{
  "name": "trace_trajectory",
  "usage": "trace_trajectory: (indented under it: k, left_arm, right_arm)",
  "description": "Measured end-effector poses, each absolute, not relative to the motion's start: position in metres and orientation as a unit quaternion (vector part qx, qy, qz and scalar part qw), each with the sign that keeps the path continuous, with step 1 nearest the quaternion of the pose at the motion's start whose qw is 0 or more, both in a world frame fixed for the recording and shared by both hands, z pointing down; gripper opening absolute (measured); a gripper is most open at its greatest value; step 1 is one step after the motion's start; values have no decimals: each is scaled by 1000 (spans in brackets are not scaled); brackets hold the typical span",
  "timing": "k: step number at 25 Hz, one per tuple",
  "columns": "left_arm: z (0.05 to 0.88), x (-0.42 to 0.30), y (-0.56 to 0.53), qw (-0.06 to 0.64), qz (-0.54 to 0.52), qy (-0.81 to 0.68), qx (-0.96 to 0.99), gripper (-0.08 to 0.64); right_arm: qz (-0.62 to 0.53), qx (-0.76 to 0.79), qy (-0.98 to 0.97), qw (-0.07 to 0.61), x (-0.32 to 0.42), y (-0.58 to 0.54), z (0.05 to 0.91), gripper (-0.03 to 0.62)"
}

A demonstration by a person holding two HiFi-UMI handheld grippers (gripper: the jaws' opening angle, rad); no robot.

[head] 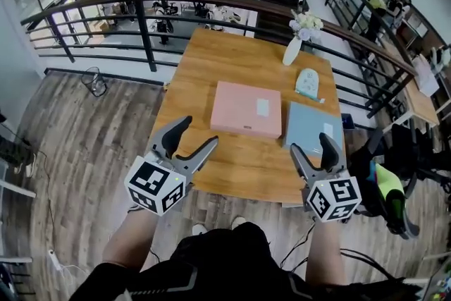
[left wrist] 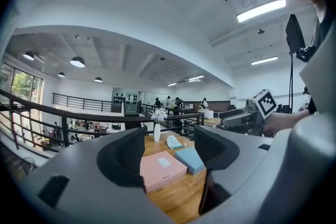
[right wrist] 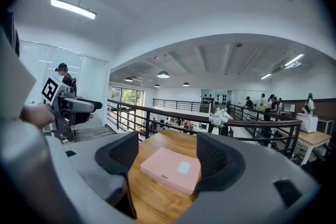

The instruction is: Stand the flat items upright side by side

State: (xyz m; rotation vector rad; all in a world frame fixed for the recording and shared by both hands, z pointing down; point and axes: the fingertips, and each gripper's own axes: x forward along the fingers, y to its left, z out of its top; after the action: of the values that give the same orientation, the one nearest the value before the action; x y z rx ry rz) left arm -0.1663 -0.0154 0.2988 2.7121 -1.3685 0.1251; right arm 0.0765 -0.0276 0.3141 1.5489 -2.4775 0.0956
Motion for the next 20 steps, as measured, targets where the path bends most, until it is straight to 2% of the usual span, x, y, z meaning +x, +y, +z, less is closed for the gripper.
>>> trace_trajectory:
  k: [6,12,20]
  left_arm:
    - [305,-156,-68,62,59,-467,880,311]
    - [311,-131,-118,50,89,-485,869,311]
    - [343,-115,-171,74,115,-520,843,311]
  right_arm:
    - [46,516,-850,98,91,-77,327,344]
    - [35,505,-854,119,116,-131,352,351]
    - [67,466,-874,120,140,-181,390,351]
